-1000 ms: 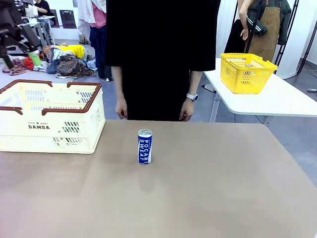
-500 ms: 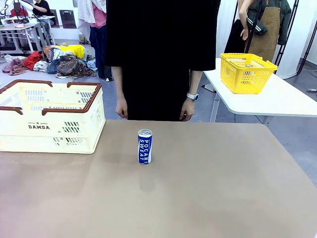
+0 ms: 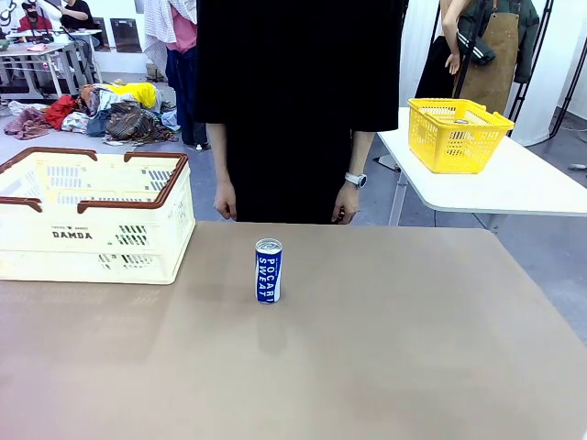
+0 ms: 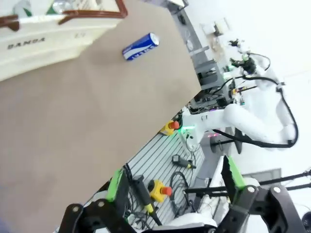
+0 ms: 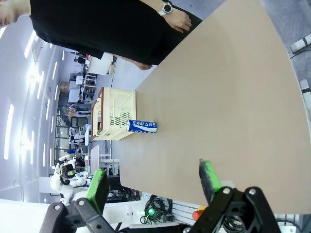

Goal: Place the drinks into the Shopping basket.
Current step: Pick up one drink and place it into the Shopping basket.

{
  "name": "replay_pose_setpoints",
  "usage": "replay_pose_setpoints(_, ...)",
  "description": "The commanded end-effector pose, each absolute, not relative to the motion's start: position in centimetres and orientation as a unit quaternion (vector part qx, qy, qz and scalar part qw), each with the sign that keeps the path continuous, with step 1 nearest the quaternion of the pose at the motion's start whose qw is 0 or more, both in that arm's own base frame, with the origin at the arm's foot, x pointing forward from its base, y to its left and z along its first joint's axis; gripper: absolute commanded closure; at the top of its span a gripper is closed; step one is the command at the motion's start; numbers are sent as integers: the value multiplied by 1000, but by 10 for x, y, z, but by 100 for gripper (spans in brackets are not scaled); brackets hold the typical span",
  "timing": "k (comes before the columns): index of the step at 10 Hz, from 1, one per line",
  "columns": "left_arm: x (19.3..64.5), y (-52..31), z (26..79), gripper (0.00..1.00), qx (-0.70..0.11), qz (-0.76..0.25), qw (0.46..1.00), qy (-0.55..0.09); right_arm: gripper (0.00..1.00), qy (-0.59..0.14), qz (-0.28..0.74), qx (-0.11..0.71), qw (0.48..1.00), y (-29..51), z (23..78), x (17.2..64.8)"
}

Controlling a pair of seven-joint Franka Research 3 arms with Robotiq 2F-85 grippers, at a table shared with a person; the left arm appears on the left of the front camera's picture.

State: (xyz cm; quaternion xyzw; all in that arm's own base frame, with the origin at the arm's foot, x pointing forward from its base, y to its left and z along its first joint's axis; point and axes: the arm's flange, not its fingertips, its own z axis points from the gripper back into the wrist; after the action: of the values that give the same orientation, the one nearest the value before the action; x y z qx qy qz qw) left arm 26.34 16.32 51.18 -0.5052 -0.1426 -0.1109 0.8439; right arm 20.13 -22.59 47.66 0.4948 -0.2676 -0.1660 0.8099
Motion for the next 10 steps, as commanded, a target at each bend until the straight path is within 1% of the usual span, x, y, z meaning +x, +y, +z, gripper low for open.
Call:
replay_pose_setpoints(1, 260, 133, 539, 0, -475, -111, 865, -123, 0, -278, -156, 500, 805, -227, 478, 202)
replay_pose_setpoints(10, 260, 133, 539, 0, -475, -111, 865, -123, 0, -278, -156, 500, 805, -227, 478, 202)
